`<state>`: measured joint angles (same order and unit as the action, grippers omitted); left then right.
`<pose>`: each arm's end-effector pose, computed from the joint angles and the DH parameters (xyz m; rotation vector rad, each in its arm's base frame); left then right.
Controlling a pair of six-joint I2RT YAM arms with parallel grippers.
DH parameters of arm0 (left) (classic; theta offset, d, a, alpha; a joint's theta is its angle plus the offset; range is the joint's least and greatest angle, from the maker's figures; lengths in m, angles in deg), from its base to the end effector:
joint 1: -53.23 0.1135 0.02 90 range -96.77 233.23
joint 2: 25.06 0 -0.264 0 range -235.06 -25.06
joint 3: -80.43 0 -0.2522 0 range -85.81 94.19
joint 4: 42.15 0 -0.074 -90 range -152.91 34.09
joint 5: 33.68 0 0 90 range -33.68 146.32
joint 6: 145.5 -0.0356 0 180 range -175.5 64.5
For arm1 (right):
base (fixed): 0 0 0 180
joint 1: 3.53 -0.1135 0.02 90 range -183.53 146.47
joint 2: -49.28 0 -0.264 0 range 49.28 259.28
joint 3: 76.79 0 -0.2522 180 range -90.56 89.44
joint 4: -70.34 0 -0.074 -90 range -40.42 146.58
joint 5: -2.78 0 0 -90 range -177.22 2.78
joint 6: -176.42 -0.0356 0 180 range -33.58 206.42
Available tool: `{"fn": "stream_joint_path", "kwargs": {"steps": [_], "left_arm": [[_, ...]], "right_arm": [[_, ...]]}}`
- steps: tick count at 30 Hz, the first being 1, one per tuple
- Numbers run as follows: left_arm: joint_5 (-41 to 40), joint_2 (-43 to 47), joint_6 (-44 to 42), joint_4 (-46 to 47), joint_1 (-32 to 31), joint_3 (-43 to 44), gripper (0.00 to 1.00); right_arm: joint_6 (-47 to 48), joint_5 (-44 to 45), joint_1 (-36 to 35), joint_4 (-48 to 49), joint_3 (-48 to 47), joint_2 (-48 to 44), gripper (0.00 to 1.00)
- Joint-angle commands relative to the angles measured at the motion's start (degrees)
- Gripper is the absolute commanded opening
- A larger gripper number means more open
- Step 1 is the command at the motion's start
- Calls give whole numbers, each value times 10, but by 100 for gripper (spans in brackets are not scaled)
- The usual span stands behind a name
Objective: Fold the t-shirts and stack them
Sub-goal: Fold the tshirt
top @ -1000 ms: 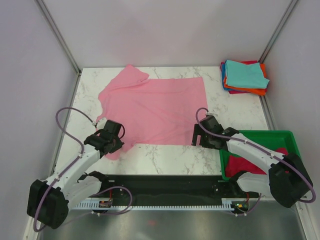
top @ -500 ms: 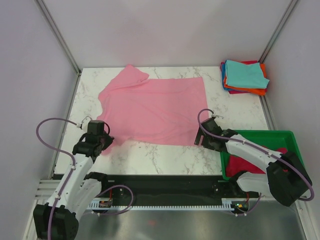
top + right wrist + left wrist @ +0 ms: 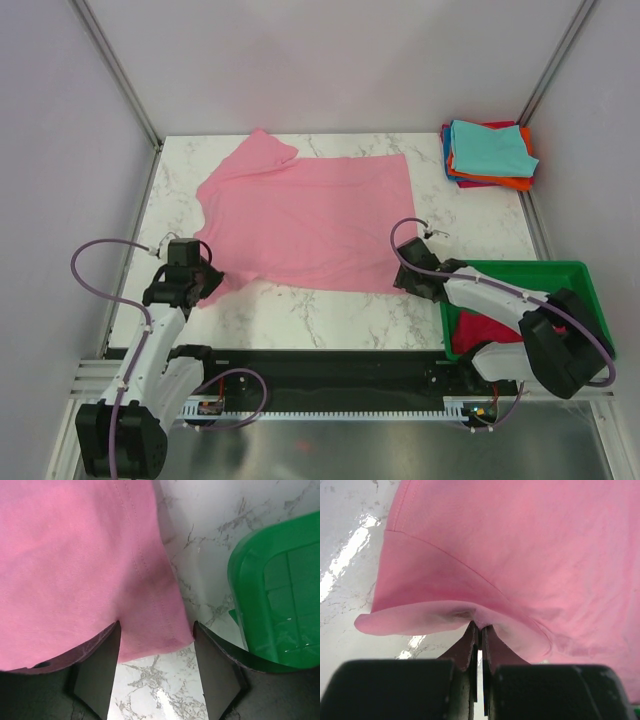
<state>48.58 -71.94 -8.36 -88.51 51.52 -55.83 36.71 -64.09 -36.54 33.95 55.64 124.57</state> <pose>0.1624 -0.0001 0.2093 -0.9966 2.2233 -0.2215 0.1945 0.1097 0.1555 0.4875 2.4980 -0.0043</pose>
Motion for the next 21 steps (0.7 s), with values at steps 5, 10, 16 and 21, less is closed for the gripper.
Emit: {"fn": "stream_joint_path", "kwargs": {"steps": [5,10,16,21], "left_arm": [[6,3,-24,25,3,-3,2],[8,0,-26,25,2,-3,2],[9,6,-28,25,2,-4,2],[10,10,-29,25,1,-4,2]], "right_arm": [[-31,41,2,-42,43,-42,66],[-32,28,3,-36,66,-69,48],[-24,10,3,1,82,-46,43],[-16,14,3,12,70,-21,38]]}}
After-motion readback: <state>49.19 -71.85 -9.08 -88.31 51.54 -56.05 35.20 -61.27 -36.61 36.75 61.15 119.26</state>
